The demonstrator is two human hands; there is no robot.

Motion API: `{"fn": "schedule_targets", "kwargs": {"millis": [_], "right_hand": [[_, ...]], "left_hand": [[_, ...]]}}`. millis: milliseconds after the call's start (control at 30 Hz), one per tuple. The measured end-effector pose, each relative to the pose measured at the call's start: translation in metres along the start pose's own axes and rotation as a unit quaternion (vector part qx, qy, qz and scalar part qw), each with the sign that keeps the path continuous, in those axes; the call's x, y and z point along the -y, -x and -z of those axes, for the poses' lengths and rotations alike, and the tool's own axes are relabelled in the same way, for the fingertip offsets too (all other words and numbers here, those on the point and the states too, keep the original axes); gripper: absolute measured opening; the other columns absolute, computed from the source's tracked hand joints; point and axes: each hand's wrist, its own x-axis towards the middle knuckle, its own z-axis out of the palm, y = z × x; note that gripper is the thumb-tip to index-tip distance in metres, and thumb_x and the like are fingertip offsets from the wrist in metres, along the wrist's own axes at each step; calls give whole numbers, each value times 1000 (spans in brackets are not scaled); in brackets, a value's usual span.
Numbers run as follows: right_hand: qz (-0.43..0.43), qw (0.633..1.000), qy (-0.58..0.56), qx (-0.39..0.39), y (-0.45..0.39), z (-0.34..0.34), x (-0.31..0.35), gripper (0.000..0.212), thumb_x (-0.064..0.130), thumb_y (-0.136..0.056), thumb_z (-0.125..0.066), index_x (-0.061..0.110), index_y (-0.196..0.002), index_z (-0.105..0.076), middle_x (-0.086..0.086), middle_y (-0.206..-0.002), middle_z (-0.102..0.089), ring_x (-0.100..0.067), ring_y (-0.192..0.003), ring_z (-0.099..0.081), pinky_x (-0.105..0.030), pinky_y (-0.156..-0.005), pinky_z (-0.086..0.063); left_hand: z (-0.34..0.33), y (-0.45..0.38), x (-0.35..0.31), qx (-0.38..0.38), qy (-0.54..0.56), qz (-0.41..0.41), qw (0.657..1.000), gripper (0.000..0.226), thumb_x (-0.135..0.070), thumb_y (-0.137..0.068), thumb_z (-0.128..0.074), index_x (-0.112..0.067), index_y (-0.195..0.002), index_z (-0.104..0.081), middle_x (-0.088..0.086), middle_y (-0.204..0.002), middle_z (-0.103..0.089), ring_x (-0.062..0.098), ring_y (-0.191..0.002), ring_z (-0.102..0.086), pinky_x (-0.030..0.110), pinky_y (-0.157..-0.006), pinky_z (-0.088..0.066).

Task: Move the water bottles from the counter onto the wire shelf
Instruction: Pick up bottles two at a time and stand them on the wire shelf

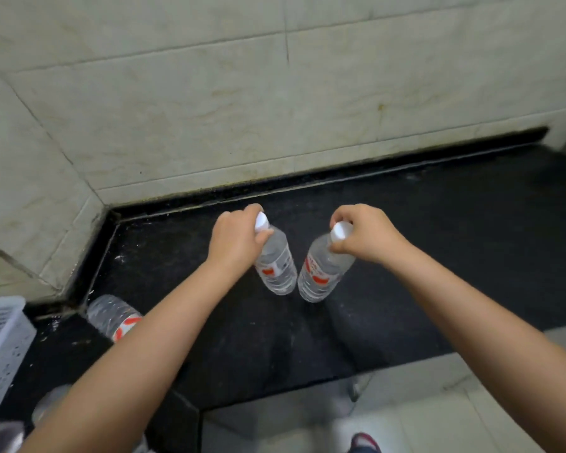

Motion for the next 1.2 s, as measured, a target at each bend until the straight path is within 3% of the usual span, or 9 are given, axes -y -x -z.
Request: {"fn": "schedule_targets", "kwargs": {"millis": [267,400,633,767,800,867,933,1067,1200], "right_hand": [[-72,989,25,-128,55,131,-94,27,16,-73,-70,10,-99,-64,-9,-105,-61,-24,-105,-54,-21,-73,-33],[-91,982,48,-161,83,217,-160,26,19,-76,-69,10,-100,-63,-7,-107,-61,-16,-92,-50,-20,-71,-31],[-18,965,178,-192,124,352,-283,34,27,-86,-60,5,-112,-56,-14,-115,-57,-28,-111,-49,-30,-85,-36],[40,903,323,-278,141,410,-346,35,29,-91,-49,-2,-108,-53,-19,-105,-56,-32,-99,-50,-35,-84,-40],[56,883,360,-295,143,423,-361,36,29,-90,-46,-4,-101,-55,-20,-96,-58,-34,-89,-53,-37,-77,-43],[69,857,389,-330,144,450,-389,39,30,-84,-39,-5,-85,-58,-20,-75,-60,-34,-66,-56,-35,-59,-47],[64,843,392,-362,139,478,-416,36,26,-83,-42,-6,-83,-59,-21,-72,-60,-34,-62,-55,-34,-56,-46],[53,831,382,-402,119,537,-461,48,33,-85,-33,-6,-96,-58,-24,-84,-60,-37,-77,-54,-35,-68,-36],[59,795,420,-434,88,599,-503,41,29,-81,-36,-3,-85,-61,-21,-71,-62,-37,-65,-61,-43,-62,-49]], "left_hand": [[-19,-22,-170,-29,-33,-193,980,30,-27,-94,-51,-8,-117,-52,14,-113,-64,35,-107,-53,36,-83,-37],[-34,-34,-281,-61,20,-233,970,30,-25,-97,-46,-6,-120,-50,13,-114,-63,33,-107,-52,31,-84,-33],[-66,-46,-475,-96,35,-259,961,31,-30,-97,-45,-4,-114,-51,16,-109,-63,33,-104,-50,33,-75,-35],[-77,-62,-569,-189,-2,-318,929,32,-24,-86,-64,2,-104,-56,23,-89,-62,36,-85,-54,39,-66,-45],[-82,-70,-589,-225,-11,-343,912,31,-21,-78,-72,3,-92,-58,21,-73,-61,34,-69,-56,36,-54,-46],[-88,-88,-627,-293,-4,-375,880,25,-23,-77,-61,-2,-81,-49,15,-55,-55,28,-50,-54,27,-42,-42],[-92,-107,-663,-319,-3,-402,858,23,-27,-77,-43,-5,-78,-45,13,-53,-54,25,-47,-52,24,-42,-41],[-99,-151,-726,-362,13,-415,835,35,-28,-76,-40,-1,-68,-60,14,-54,-55,27,-47,-53,24,-44,-42],[-95,-207,-792,-421,39,-404,811,37,-31,-73,-37,-5,-70,-63,10,-57,-58,26,-49,-55,23,-43,-44]]}}
